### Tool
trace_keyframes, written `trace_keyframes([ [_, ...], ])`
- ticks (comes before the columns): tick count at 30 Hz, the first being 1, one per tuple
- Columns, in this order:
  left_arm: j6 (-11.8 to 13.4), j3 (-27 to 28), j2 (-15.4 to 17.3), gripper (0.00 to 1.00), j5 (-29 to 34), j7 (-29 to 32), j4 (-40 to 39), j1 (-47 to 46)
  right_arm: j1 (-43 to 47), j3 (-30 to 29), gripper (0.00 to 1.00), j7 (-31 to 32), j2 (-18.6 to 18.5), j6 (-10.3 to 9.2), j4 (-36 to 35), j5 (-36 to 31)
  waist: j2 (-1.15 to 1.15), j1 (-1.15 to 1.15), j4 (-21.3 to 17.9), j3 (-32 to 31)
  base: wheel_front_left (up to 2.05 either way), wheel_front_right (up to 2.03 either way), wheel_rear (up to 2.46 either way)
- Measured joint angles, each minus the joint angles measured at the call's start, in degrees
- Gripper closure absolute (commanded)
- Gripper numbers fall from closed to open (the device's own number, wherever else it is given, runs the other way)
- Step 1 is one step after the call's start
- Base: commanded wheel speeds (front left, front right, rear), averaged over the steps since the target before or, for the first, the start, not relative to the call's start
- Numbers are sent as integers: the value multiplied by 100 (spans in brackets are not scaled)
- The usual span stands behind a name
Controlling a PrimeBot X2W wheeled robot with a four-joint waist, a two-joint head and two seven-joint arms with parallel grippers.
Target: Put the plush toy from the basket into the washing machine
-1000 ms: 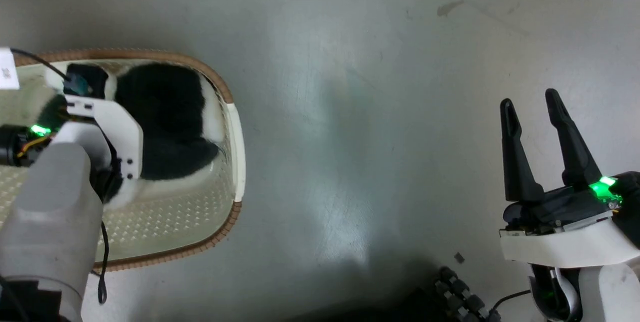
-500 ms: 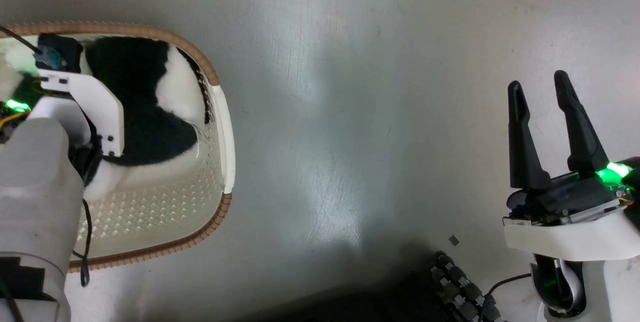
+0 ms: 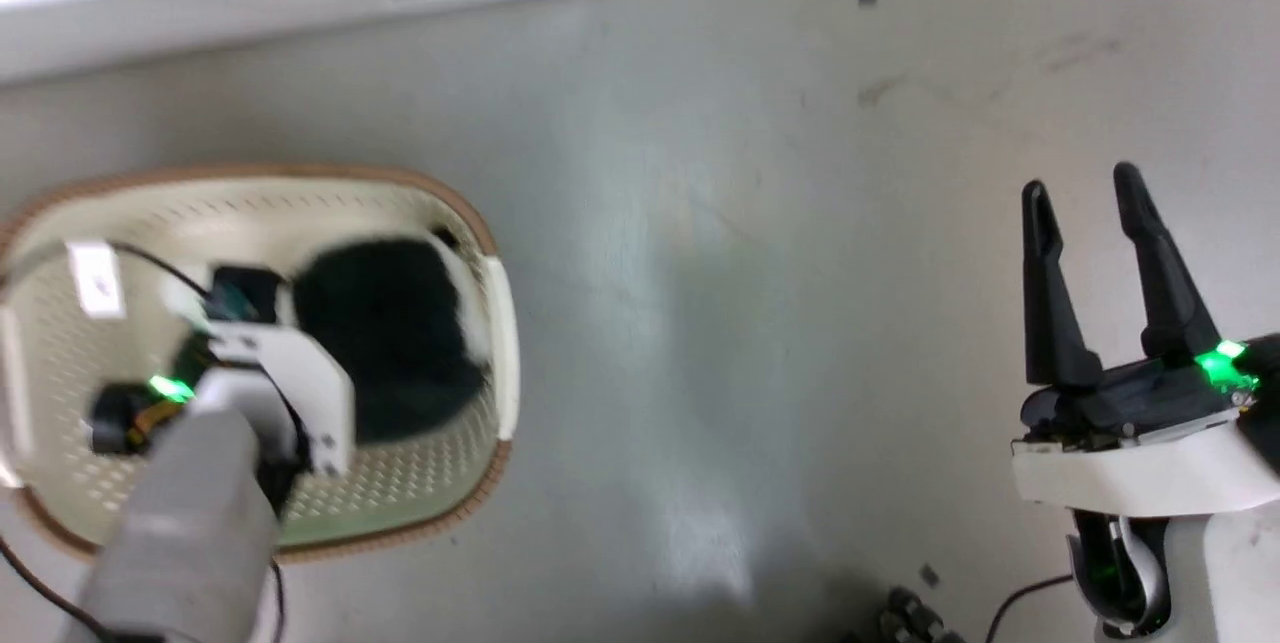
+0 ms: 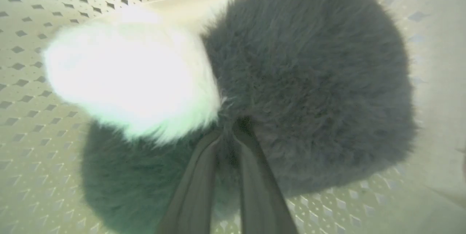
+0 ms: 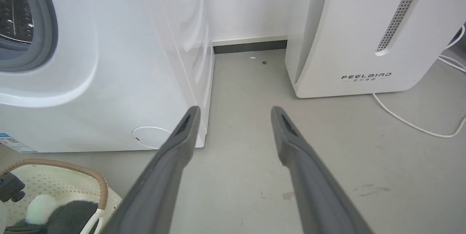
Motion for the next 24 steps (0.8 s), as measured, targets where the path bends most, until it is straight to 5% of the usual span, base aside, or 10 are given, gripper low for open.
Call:
trace_keyframes([
  [16,-1,-378,-589,100,-550,-1226,-374,1454,709,-111,0,-1,0,0,365,-357,0,-1,528,-2131,0,0,0],
  [24,59,-153,-610,100,-684,-1305,-1496,2299,1094,-172,0,-1,0,0,469,-394,0,-1,841,-3035,0,0,0],
])
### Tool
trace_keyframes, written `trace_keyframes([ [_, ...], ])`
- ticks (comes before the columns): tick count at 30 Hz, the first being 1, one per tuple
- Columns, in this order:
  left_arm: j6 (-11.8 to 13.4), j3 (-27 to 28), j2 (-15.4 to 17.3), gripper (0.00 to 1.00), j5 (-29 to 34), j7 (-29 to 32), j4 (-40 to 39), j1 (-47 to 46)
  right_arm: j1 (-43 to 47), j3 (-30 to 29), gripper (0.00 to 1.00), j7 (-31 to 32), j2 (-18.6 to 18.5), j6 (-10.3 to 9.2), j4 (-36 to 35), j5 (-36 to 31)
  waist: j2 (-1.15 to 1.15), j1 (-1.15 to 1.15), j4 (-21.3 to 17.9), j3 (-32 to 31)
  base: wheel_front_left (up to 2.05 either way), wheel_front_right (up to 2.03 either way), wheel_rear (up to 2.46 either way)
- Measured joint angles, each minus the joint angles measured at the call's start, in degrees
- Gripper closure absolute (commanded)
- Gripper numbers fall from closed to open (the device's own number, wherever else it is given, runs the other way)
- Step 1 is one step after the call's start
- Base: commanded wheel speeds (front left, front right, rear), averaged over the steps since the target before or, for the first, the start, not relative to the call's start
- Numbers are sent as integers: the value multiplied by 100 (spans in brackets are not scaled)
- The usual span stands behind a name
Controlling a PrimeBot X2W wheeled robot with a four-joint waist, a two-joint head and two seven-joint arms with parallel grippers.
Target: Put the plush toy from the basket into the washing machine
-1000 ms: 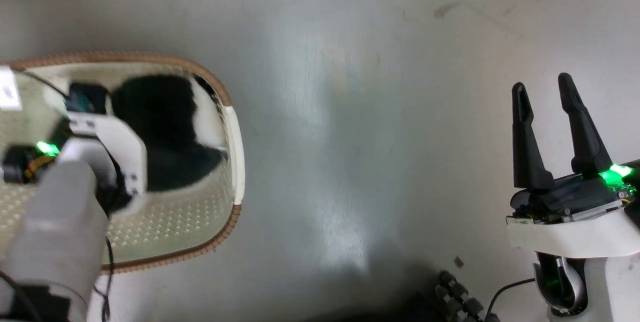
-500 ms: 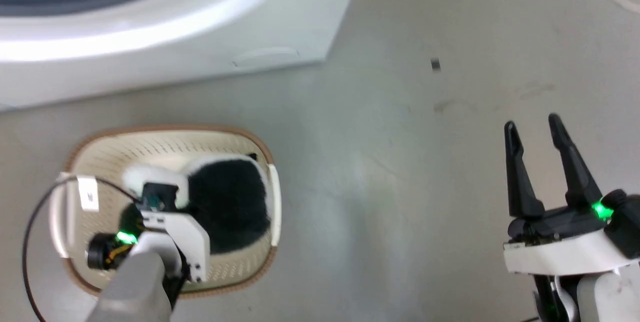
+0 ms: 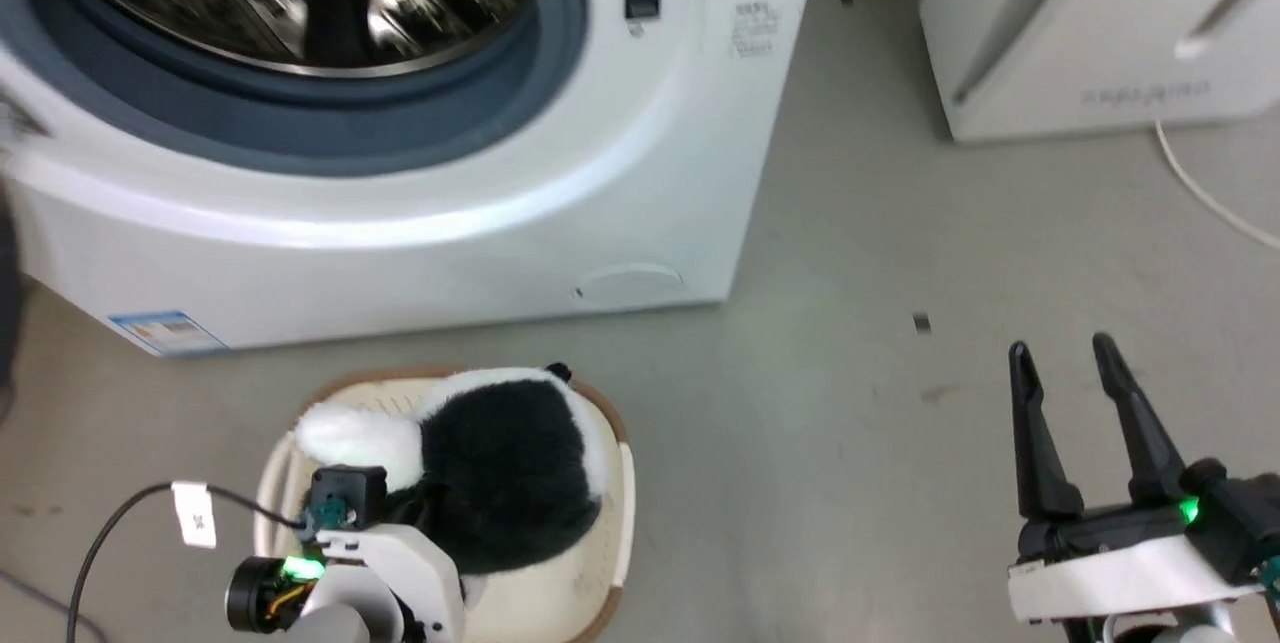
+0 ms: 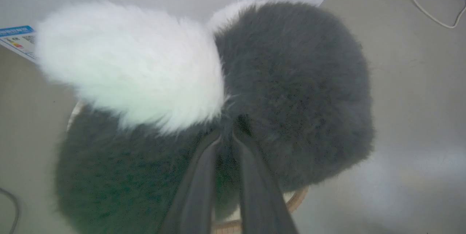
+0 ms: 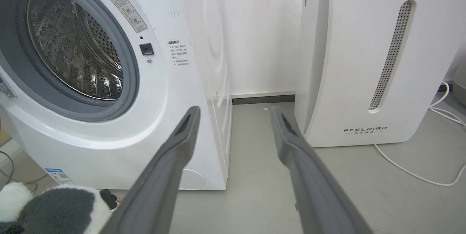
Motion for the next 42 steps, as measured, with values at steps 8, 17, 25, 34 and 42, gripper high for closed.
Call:
trace_keyframes([
  [8,224,397,-4,100,176,-12,-1603,808,129,-3,0,1,0,0,43,40,0,0,248,-541,0,0,0],
  [17,416,991,11,100,448,-12,-3408,1023,173,-62,0,0,1,0,40,301,0,0,248,-529,0,0,0],
  [25,493,1400,220,100,558,-13,-4355,659,-20,-62,0,0,1,-1,-85,441,0,0,22,-72,0,0,0],
  [34,517,1785,813,100,541,365,-4780,-1104,-607,99,0,1,1,-1,-433,613,0,1,-279,956,0,0,0],
  [42,339,1751,1739,100,824,1003,-3836,-3808,-1142,193,0,0,0,-1,-604,828,0,2,-636,2261,0,0,0],
])
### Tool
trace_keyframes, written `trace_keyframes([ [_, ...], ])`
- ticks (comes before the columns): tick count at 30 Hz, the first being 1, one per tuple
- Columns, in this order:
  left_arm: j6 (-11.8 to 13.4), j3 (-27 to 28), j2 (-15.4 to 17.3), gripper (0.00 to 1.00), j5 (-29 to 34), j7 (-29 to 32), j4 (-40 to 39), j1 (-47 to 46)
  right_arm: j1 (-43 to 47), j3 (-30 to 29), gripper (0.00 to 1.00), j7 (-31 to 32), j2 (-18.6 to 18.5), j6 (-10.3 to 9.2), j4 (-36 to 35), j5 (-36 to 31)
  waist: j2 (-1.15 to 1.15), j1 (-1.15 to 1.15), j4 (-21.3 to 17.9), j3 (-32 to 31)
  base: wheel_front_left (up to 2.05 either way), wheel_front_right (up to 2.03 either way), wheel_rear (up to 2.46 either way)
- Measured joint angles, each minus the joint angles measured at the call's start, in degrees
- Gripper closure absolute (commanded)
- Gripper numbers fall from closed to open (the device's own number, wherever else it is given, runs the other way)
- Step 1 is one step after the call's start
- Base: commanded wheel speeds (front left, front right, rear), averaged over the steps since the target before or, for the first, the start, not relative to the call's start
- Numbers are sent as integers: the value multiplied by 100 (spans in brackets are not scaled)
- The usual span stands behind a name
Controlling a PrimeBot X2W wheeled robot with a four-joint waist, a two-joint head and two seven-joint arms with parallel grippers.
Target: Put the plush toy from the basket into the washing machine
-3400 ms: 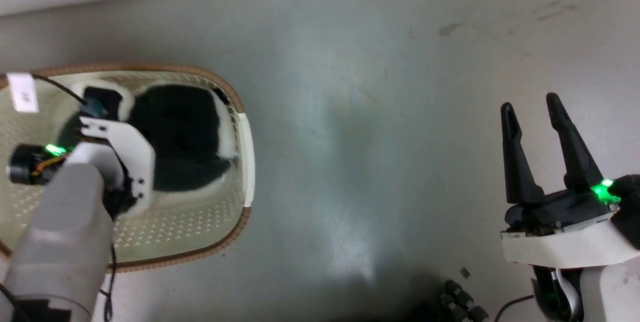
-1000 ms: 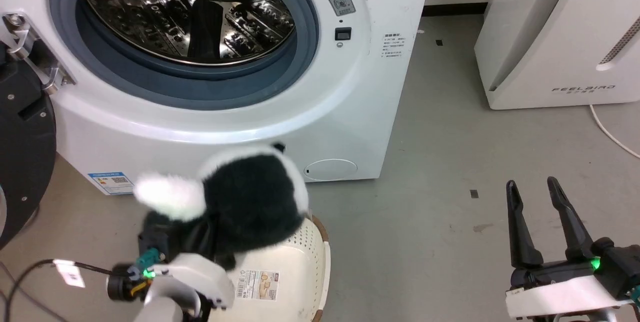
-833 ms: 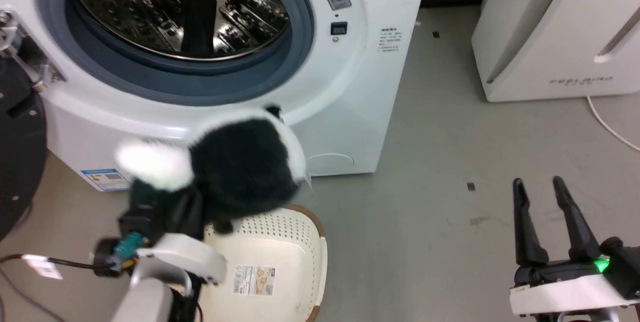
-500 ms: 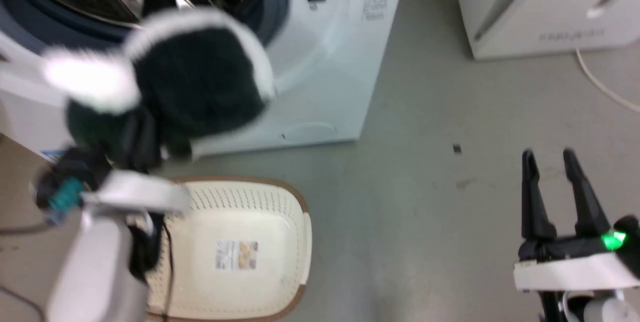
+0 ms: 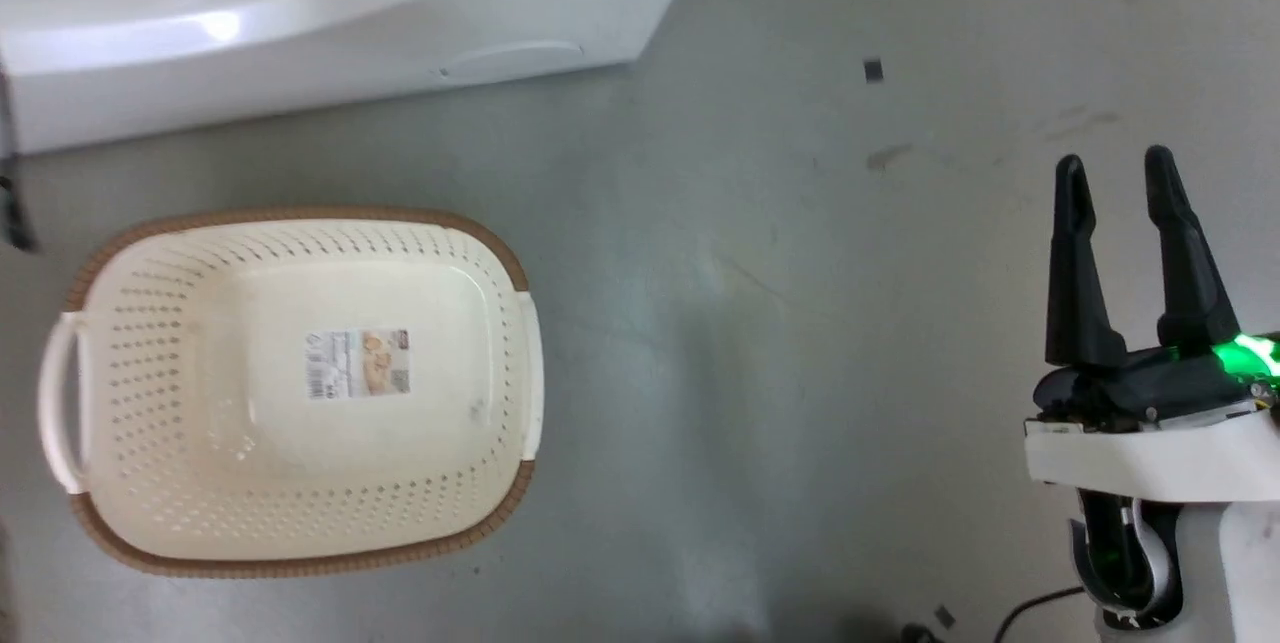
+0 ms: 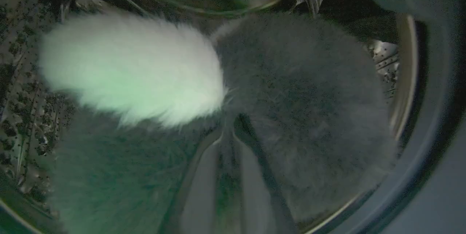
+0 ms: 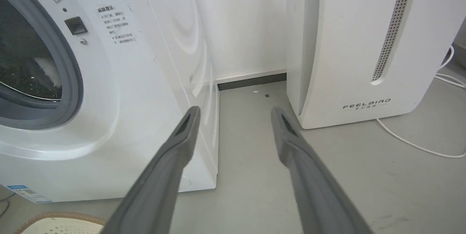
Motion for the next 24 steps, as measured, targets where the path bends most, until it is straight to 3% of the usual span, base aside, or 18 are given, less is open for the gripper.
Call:
trace_keyframes([
  [9,-134,-422,544,100,568,245,1510,-1662,-167,180,0,0,1,0,-37,187,0,0,-325,828,0,0,0],
  [18,-354,-855,659,100,588,547,2852,-2110,-221,269,0,0,0,0,-73,224,0,0,-504,1209,0,0,0],
  [24,-398,-1090,653,100,522,428,3201,-2254,-247,254,0,0,0,0,-73,222,0,0,-464,1257,0,0,0],
])
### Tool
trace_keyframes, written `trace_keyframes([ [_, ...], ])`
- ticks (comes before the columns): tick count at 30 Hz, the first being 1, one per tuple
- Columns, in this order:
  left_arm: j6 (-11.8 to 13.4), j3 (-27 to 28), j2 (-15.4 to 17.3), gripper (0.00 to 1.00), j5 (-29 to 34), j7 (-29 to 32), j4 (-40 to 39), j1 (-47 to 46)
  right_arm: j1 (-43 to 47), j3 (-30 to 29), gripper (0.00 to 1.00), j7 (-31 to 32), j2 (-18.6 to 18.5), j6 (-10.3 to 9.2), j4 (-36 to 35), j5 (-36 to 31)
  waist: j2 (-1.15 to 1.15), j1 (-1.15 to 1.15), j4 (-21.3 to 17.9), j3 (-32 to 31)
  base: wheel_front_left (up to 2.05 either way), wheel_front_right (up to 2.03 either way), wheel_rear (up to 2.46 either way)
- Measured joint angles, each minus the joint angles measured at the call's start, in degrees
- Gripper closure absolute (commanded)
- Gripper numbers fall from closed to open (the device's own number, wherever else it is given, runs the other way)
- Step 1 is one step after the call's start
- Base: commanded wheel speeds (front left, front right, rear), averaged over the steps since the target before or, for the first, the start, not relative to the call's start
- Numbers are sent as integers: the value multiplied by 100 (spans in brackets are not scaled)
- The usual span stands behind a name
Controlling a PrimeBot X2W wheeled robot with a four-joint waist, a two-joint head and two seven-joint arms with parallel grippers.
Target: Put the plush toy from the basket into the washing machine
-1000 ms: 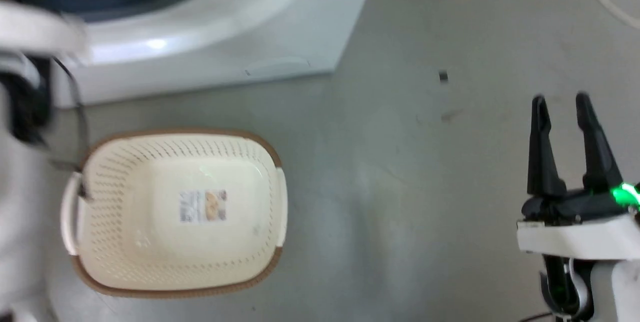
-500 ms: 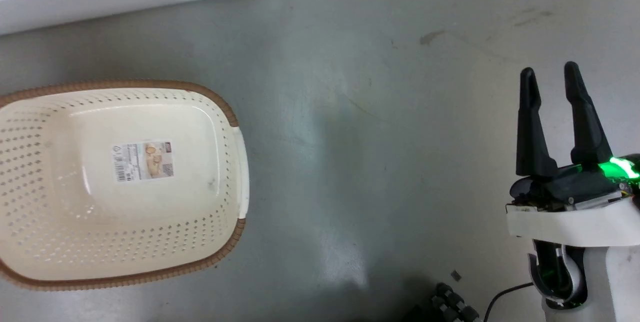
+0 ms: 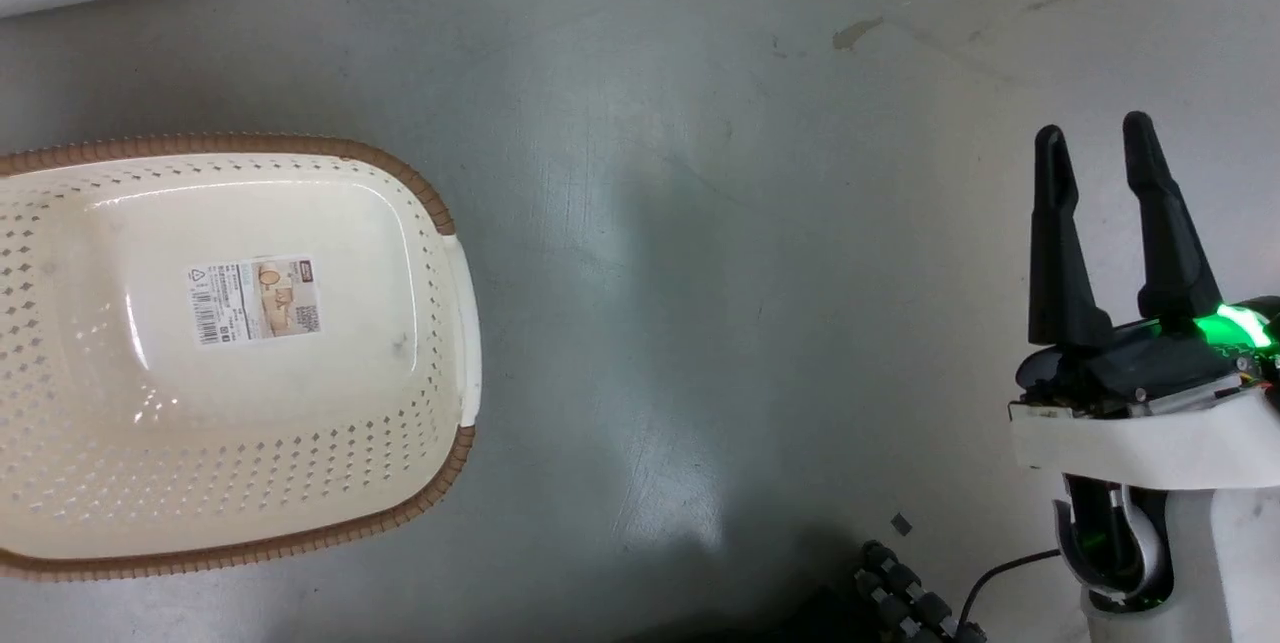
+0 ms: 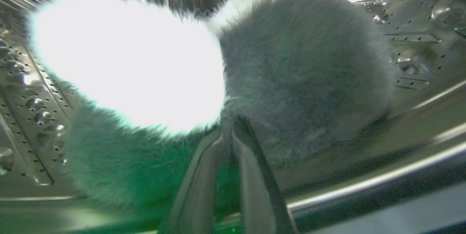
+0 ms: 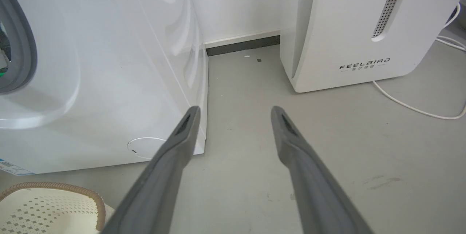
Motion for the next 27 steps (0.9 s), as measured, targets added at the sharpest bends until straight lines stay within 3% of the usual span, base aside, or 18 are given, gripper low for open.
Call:
trace_keyframes([
  [1,-1,-38,-9,100,-35,-48,43,-4,-6,-8,0,0,0,0,1,-3,0,0,16,-7,0,0,0],
  [2,-1,-76,-16,43,-69,-123,87,-5,-8,-19,0,0,1,0,7,-12,0,0,34,-21,0,0,0],
  [3,-4,-124,-18,0,-80,-192,136,-5,-14,-25,0,0,0,0,19,-22,0,0,52,-41,0,0,0],
  [7,-30,-272,-102,0,-144,-520,370,61,-64,-90,0,0,1,0,68,-96,0,0,122,-196,0,0,0],
  [10,-30,-461,-302,0,-386,-975,642,527,-66,-170,0,0,1,0,153,-301,0,0,239,-588,0,0,0],
  [18,-30,-833,-839,0,-806,-1397,639,1540,62,-312,0,0,1,0,336,-686,0,-1,561,-1549,0,0,0],
  [20,-30,-834,-964,0,-950,-1424,516,1884,141,-344,0,0,1,0,402,-749,0,-1,659,-1833,0,0,0],
  [22,-9,-672,-1087,0,-1098,-1447,-154,2704,413,-393,0,0,1,0,519,-828,0,-1,860,-2430,0,0,0],
  [27,256,-315,-1311,0,-1147,-1447,-1178,3956,772,-434,0,0,1,0,633,-898,0,-1,1115,-3137,0,0,0],
])
